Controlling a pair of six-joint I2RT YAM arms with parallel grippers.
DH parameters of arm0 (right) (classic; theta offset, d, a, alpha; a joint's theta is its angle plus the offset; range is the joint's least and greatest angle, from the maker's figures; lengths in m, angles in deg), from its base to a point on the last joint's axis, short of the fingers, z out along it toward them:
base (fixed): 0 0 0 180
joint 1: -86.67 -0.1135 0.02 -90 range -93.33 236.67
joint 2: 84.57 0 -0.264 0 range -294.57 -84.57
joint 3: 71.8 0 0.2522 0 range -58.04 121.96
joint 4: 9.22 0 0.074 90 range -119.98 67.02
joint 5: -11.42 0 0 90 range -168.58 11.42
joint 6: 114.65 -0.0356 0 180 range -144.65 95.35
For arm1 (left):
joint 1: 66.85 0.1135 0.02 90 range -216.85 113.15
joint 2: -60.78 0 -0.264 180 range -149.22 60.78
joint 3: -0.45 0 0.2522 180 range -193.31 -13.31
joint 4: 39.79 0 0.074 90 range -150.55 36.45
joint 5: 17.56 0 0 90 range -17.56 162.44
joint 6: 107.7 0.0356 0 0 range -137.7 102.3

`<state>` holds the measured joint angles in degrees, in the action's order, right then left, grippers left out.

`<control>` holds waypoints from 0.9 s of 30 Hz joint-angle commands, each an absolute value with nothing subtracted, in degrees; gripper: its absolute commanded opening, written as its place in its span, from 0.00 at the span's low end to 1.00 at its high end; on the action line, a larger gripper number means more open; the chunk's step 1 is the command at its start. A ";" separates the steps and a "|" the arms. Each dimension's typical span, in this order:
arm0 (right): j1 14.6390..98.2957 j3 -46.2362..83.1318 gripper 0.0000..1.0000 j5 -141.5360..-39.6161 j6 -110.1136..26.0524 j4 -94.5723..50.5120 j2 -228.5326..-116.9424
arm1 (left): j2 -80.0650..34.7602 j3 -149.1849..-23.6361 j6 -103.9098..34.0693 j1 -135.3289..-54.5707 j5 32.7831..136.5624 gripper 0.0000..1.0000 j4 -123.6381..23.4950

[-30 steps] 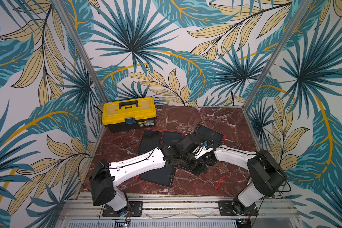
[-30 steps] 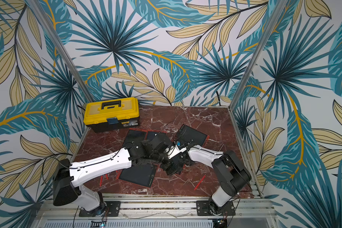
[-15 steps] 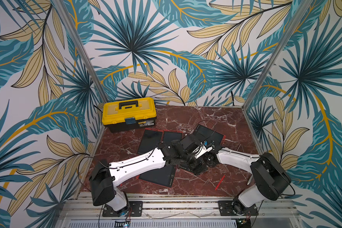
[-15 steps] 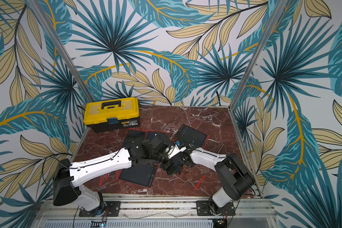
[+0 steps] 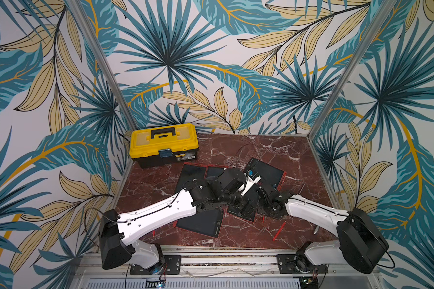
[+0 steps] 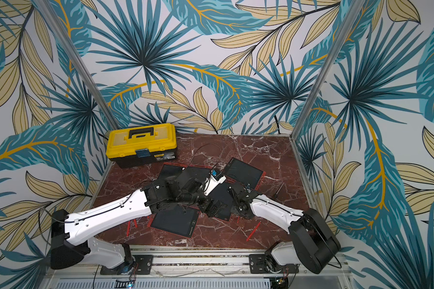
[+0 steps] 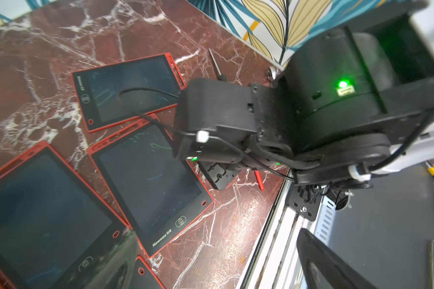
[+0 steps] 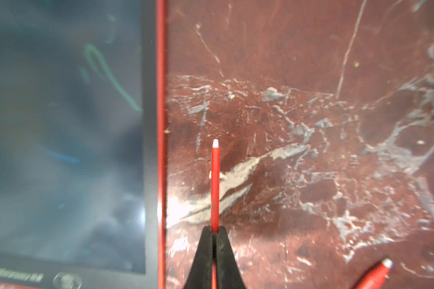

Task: Place the stylus back onto the writing tablet
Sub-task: Pick up the stylus from the center of the board.

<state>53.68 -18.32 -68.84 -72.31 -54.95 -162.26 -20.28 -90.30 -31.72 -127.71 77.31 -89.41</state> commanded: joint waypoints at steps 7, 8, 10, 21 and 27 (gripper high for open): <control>53.47 -19.17 0.02 -70.47 -66.97 -59.48 -153.24 | -14.55 -84.10 -39.44 -127.34 69.52 1.00 -91.16; 53.46 -19.28 0.02 -70.45 -66.67 -59.91 -152.24 | -14.25 -83.84 -40.06 -127.34 67.77 1.00 -91.34; 53.45 -19.58 0.02 -70.40 -65.95 -60.66 -150.33 | -13.93 -83.45 -41.41 -127.16 67.00 0.99 -91.38; 53.51 -19.91 0.01 -70.72 -63.59 -64.16 -143.81 | -18.76 -84.88 -45.92 -125.40 67.33 0.99 -91.34; 53.45 -19.78 0.00 -69.69 -63.41 -66.17 -141.77 | -24.83 -87.22 -49.68 -123.10 68.46 1.00 -91.34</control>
